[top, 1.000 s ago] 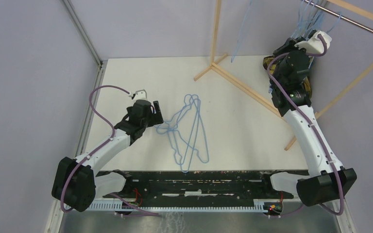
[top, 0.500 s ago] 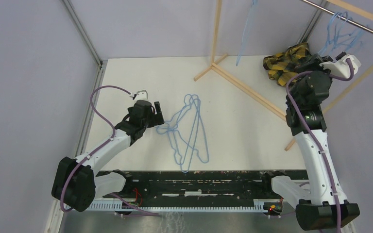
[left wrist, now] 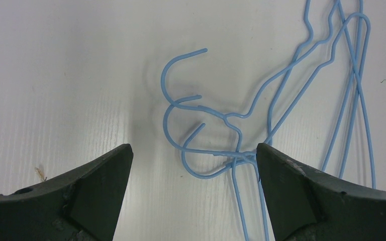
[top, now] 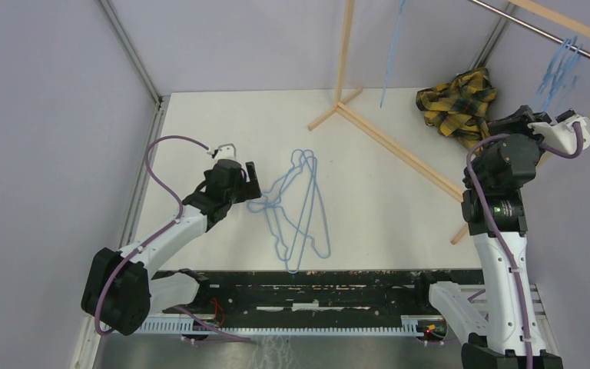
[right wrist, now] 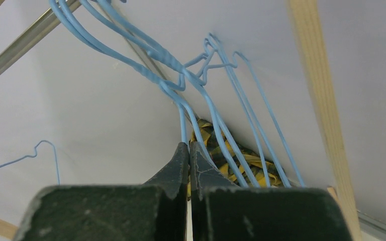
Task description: Organize the hangers
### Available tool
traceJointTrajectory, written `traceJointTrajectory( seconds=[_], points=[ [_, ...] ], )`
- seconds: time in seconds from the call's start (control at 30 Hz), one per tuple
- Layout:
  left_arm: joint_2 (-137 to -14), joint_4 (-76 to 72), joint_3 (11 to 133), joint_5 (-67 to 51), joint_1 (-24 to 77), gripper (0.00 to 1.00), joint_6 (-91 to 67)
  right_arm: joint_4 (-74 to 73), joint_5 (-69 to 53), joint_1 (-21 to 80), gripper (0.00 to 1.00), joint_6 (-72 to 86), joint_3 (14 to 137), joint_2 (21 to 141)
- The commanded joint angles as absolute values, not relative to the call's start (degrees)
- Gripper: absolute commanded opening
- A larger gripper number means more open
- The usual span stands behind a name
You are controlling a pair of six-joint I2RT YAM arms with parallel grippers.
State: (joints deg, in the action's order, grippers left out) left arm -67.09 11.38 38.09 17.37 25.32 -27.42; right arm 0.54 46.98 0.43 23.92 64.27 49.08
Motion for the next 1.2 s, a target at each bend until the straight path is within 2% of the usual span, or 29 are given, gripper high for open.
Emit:
traceJointTrajectory(
  seconds=[0.0, 0.4, 0.5, 0.6, 0.73, 1.03, 1.17],
  points=[
    [-67.1, 8.4, 38.0, 16.8, 25.8, 1.00, -28.9, -8.2, 54.5, -1.8, 0.01, 23.8, 63.4, 48.9],
    [-67.4, 8.4, 38.1, 17.0, 25.9, 1.00, -28.8, -15.4, 49.9, -7.0, 0.04, 29.5, 65.8, 51.8],
    [-67.3, 8.4, 38.1, 17.2, 25.9, 1.00, -28.8, -15.1, 48.4, -7.2, 0.16, 29.8, 66.0, 51.9],
    [-67.4, 8.4, 38.0, 17.3, 26.0, 1.00, -28.7, -15.7, 46.4, -7.2, 0.39, 30.0, 66.7, 52.1],
    [-67.6, 8.4, 38.1, 17.5, 26.0, 1.00, -28.7, -16.4, 42.2, -7.2, 0.56, 30.1, 67.6, 51.9],
    [-67.7, 8.4, 38.4, 17.3, 25.9, 1.00, -28.7, -20.5, 22.2, -7.1, 0.74, 29.5, 73.6, 52.6],
    [-67.6, 8.4, 38.4, 17.2, 26.0, 0.99, -28.7, -22.0, 13.4, -7.2, 0.77, 29.3, 77.4, 54.7]
  ],
)
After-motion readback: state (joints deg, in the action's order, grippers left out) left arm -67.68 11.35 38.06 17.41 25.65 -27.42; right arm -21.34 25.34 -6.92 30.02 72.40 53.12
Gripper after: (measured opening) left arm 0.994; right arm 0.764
